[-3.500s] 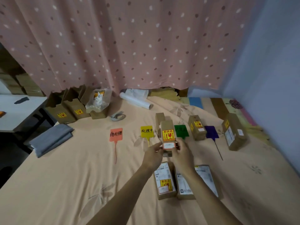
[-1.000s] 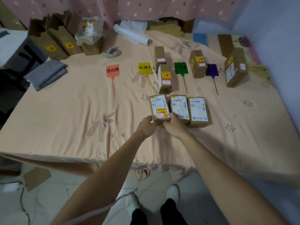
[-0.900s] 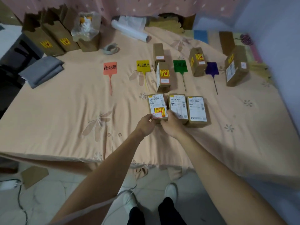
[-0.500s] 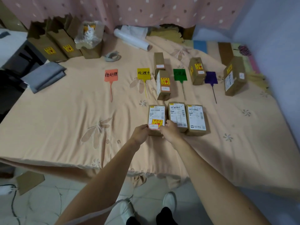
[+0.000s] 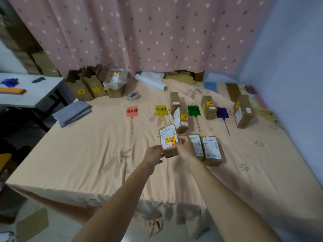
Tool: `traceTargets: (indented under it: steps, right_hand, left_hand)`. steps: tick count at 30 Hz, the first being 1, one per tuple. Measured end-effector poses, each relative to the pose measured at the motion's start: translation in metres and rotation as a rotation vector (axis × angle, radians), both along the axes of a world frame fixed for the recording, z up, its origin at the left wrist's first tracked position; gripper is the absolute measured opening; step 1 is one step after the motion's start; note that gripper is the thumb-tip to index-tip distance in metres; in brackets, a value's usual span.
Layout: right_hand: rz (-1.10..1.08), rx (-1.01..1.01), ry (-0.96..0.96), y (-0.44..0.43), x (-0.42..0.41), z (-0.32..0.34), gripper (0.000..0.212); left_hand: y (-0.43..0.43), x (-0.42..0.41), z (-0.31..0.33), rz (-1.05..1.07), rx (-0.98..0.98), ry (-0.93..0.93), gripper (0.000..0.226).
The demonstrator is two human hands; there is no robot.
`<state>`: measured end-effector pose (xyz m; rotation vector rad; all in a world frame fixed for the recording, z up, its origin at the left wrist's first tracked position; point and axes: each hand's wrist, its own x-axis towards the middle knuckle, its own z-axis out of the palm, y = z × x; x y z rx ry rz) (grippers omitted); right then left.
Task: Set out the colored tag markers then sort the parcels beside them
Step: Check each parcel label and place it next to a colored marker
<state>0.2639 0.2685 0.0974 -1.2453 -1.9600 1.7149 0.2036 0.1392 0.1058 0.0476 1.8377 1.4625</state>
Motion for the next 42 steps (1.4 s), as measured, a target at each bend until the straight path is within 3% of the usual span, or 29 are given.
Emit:
traceTargets:
  steps: [4, 9, 13, 18, 21, 24, 31, 37, 42]
  right_hand:
    - [-0.026, -0.078, 0.203, -0.004, -0.004, 0.028, 0.04]
    - [-0.057, -0.09, 0.384, -0.002, -0.003, 0.068, 0.037]
    - [-0.036, -0.085, 0.457, 0.0, -0.001, 0.103, 0.048]
    - [0.007, -0.041, 0.512, 0.006, 0.001, 0.145, 0.033]
    - [0.028, -0.068, 0.588, 0.012, -0.002, 0.161, 0.048]
    - [0.062, -0.09, 0.635, 0.015, 0.001, 0.173, 0.04]
    - [0.037, -0.405, 0.779, 0.019, 0.008, 0.181, 0.028]
    - [0.053, -0.692, 0.855, 0.017, 0.013, 0.172, 0.034]
    - [0.01, -0.401, 0.773, 0.018, 0.016, 0.173, 0.03]
  left_hand:
    - [0.0, -0.009, 0.032, 0.075, 0.089, 0.094, 0.022]
    - [0.004, -0.018, 0.076, 0.152, 0.22, 0.21, 0.026]
    - [0.005, -0.025, 0.108, 0.157, 0.328, 0.274, 0.026]
    - [0.005, -0.026, 0.146, 0.11, 0.438, 0.325, 0.022]
    - [0.007, -0.028, 0.162, 0.065, 0.506, 0.31, 0.026]
    - [0.009, -0.027, 0.173, 0.042, 0.559, 0.301, 0.033]
    - [0.021, -0.003, 0.189, 0.131, 0.58, 0.573, 0.035]
    - [0.035, 0.023, 0.189, 0.172, 0.431, 0.926, 0.059]
    - [0.029, 0.01, 0.187, 0.116, 0.56, 0.672, 0.041]
